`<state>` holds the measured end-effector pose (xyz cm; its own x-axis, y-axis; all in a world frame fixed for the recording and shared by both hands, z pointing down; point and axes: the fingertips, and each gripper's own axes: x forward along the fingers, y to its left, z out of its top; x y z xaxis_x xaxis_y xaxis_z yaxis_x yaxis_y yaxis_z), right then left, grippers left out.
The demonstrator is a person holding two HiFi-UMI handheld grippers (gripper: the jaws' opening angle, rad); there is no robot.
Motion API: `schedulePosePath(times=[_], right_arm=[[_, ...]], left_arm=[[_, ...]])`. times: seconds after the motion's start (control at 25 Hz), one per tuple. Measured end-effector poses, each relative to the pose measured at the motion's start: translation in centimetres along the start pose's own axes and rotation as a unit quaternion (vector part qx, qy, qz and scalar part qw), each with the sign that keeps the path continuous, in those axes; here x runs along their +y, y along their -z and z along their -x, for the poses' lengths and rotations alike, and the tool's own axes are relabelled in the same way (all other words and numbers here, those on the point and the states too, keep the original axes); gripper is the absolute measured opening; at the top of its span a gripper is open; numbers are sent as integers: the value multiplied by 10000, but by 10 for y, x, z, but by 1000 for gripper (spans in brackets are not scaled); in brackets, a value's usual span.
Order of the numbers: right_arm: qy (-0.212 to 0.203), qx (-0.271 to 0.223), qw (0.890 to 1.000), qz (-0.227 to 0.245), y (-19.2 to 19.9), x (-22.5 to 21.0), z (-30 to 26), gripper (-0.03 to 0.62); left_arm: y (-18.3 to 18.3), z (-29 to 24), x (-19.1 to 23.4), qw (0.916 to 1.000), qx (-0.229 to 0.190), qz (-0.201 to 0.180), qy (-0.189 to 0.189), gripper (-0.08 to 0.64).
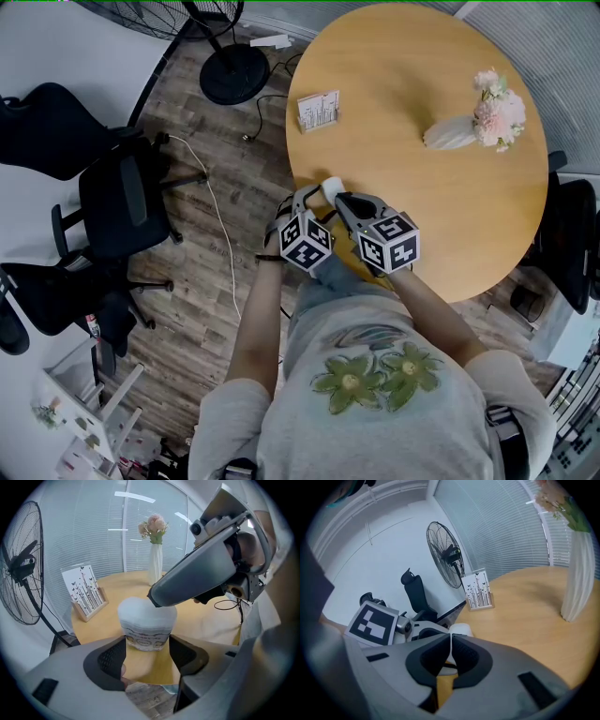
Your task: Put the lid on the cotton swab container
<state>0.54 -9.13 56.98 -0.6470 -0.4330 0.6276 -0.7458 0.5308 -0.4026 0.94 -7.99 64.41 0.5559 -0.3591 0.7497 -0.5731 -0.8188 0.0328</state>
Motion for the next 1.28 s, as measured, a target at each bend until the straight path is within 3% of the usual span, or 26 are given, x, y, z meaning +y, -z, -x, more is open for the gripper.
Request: schedulePosePath(times=[0.32,0.64,1.0,1.28], right_arm=[[140,245,9994,212,1,-2,-2,-2],[325,1090,9852,1284,7,1,-7,0],[27,1348,9859,988,8,0,-8,0],[208,1429,9780,1508,10,1,-7,0]], left_arm=[[0,-1,0,10000,-15,-4,13,284],[1,-2,0,10000,-15,-12,8,284],[1,-3,0,10000,51,-35,-62,284],[2,-5,-1,9994,249,-179,-170,283]])
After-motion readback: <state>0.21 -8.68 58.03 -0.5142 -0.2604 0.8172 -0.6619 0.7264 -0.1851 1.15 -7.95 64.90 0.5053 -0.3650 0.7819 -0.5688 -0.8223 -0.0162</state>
